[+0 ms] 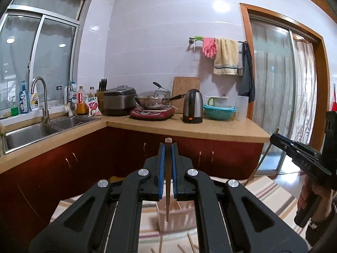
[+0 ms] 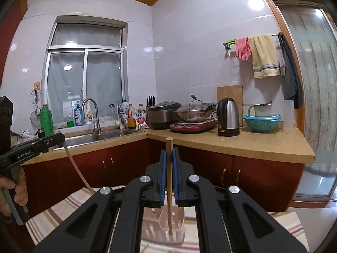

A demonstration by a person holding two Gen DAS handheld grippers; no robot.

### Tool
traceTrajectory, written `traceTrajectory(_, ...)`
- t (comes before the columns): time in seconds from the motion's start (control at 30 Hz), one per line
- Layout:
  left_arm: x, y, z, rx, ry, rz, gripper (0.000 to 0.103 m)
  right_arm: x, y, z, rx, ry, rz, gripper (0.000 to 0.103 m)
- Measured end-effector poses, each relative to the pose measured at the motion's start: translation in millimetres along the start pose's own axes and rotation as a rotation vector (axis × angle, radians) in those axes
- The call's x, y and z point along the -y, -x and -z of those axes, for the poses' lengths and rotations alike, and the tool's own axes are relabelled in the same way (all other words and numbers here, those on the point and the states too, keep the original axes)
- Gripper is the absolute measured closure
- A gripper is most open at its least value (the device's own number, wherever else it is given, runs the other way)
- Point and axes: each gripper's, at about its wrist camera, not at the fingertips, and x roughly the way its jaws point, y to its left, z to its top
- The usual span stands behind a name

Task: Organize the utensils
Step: 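Lower the chopstick upright into the caddy and open the right gripper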

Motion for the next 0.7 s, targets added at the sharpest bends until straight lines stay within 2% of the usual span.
traceTrajectory(0.17,-8.1,-44.6,-3.9,-0.030,0.028,-0.018,0.096,5.0,-40.3,0.2,-0.036,-0.028,0.000,0.097)
traceTrajectory(0.37,-17.5,-90.7,8.2,-0.083,0.074,-0.011,0.096,11.9,-87.4,24.8,-0.129,-0.060,0.004,0.097)
traceTrajectory(0.53,-15.8,-86.2,3.3,-0.086,0.075,0.014,0.096,14.4,-97.0,34.1,-0.152,-0.066,0.010,0.097)
traceTrajectory(0.7,-14.6,-67.6,-20.6,-0.033,0.067,0.032,0.096,15.8,-96.2,28.7,-0.140,-0.059,0.010,0.097)
